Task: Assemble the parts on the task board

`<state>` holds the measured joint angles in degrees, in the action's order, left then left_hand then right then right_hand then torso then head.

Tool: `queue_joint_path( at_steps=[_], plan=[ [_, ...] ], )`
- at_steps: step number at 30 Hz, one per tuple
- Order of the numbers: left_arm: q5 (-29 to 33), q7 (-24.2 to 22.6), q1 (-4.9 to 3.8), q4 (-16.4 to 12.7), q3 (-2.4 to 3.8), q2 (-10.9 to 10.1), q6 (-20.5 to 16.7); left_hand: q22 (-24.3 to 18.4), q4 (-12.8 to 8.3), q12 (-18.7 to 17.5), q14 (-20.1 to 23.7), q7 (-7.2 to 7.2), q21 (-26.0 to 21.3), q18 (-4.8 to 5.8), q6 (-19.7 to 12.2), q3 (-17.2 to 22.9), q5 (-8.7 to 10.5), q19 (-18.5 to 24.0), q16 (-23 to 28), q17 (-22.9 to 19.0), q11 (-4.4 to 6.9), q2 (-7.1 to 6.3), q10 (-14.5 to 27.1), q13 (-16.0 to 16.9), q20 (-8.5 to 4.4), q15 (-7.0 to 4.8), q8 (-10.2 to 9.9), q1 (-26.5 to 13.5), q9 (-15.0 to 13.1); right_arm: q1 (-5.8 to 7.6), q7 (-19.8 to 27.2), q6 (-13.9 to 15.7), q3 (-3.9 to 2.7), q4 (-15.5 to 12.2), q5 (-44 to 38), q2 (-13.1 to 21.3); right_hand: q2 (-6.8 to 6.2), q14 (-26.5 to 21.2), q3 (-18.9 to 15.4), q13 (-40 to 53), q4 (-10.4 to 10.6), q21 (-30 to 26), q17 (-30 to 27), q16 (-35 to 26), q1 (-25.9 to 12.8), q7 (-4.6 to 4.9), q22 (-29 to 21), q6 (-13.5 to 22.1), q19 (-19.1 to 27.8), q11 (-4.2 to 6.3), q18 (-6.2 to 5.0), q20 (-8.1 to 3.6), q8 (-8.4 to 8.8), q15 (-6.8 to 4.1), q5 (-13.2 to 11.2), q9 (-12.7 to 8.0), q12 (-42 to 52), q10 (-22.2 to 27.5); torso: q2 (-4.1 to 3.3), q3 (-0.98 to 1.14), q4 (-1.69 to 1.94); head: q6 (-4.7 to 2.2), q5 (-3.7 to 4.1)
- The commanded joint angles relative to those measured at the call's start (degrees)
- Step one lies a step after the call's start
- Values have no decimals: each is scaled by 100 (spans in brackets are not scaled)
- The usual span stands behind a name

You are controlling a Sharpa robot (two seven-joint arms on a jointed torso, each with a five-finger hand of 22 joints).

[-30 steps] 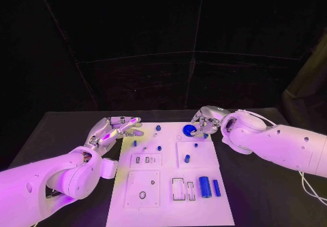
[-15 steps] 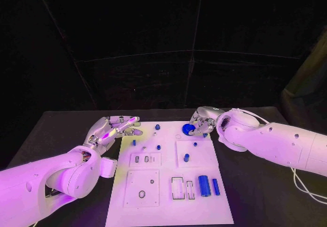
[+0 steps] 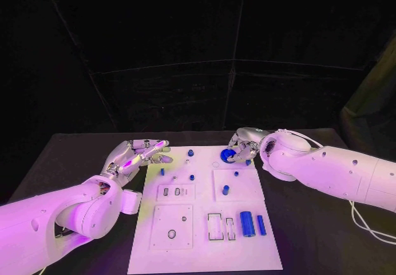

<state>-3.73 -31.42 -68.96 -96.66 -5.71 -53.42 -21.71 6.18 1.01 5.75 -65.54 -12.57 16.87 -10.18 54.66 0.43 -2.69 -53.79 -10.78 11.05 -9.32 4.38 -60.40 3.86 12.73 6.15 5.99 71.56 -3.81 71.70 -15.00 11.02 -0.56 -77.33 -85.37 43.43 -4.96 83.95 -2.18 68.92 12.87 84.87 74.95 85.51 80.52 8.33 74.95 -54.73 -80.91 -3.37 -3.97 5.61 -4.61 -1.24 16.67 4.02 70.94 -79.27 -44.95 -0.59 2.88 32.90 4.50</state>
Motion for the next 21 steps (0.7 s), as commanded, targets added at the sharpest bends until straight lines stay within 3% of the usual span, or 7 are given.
queue_joint_path(
  at_steps=[1, 2, 3, 6, 8, 21],
  plan=[
    [-16, 16, -7, -2, 4, 6, 94, -10, -48, -31, 2, -12, -28, -36, 19, 1, -20, -4, 28, 11, -15, 8, -23, 0, 23, 37, -24, 46, 1, -3, -107, -209, 9, 7, -161, -18, 72, 415, 17, 187, -78, 36, 542, 51, 53, 2, 279, -93, -72, 5, 128, 8, -41, 49, 24, 14, 168, -100, -3, 0, -3, 6, 0],
    [-16, 18, -7, -2, 4, 6, 96, -10, -48, -31, 2, -12, -28, -36, 19, 1, -20, -4, 28, 11, -15, 8, -23, 0, 23, 37, -24, 46, 1, -3, -122, -216, 9, 5, -207, -23, 101, 422, 43, 275, -114, 53, 580, 68, 98, -6, 318, -134, -97, 10, 136, 6, -59, 45, -10, 19, 247, -138, -2, 1, -2, 7, -1],
    [-16, 22, -7, -1, 4, 6, 99, -10, -48, -31, 2, -12, -28, -36, 19, 1, -20, -4, 28, 11, -15, 8, -23, 0, 23, 37, -24, 46, 1, -3, -161, -228, 9, -2, -344, -33, 220, 427, 182, 405, -227, 74, 620, 86, 287, -21, 369, -242, -129, 31, 146, -8, -105, 27, -317, 33, 362, -192, 0, 0, -2, 18, 4],
    [-16, 28, -7, -1, 4, 5, 105, -10, -48, -31, 2, -12, -28, -36, 19, 1, -20, -4, 28, 11, -15, 8, -23, 0, 23, 37, -24, 46, 1, -4, -208, -211, 9, -23, -580, -45, 417, 434, 528, 620, -449, 110, 673, 108, 642, -69, 453, -451, -181, 77, 163, -40, -181, -11, -700, 51, 547, -280, -1, -1, 2, 20, 16],
    [-16, 31, -7, -1, 4, 4, 107, -10, -48, -31, 2, -12, -28, -36, 19, 1, -20, -4, 28, 11, -15, 8, -23, 0, 23, 37, -24, 46, 1, -4, -199, -155, 9, -48, -658, -48, 478, 437, 655, 698, -502, 122, 693, 116, 695, -97, 481, -547, -197, 98, 169, -51, -211, -25, -753, 57, 613, -316, -1, -1, 2, 24, 15],
    [-16, 36, -7, 1, 4, -8, 113, -10, -48, -31, 2, -12, -28, -36, 19, 1, -20, -4, 28, 11, -15, 8, -23, 0, 23, 37, -24, 46, 1, -6, -37, 828, 8, -604, -892, -27, 399, 461, 972, 956, -474, 241, 816, 166, 301, -179, 775, -798, -393, 161, 232, -107, -211, -79, -741, 40, 820, -449, 0, -5, 5, -5, -2]
  ],
)
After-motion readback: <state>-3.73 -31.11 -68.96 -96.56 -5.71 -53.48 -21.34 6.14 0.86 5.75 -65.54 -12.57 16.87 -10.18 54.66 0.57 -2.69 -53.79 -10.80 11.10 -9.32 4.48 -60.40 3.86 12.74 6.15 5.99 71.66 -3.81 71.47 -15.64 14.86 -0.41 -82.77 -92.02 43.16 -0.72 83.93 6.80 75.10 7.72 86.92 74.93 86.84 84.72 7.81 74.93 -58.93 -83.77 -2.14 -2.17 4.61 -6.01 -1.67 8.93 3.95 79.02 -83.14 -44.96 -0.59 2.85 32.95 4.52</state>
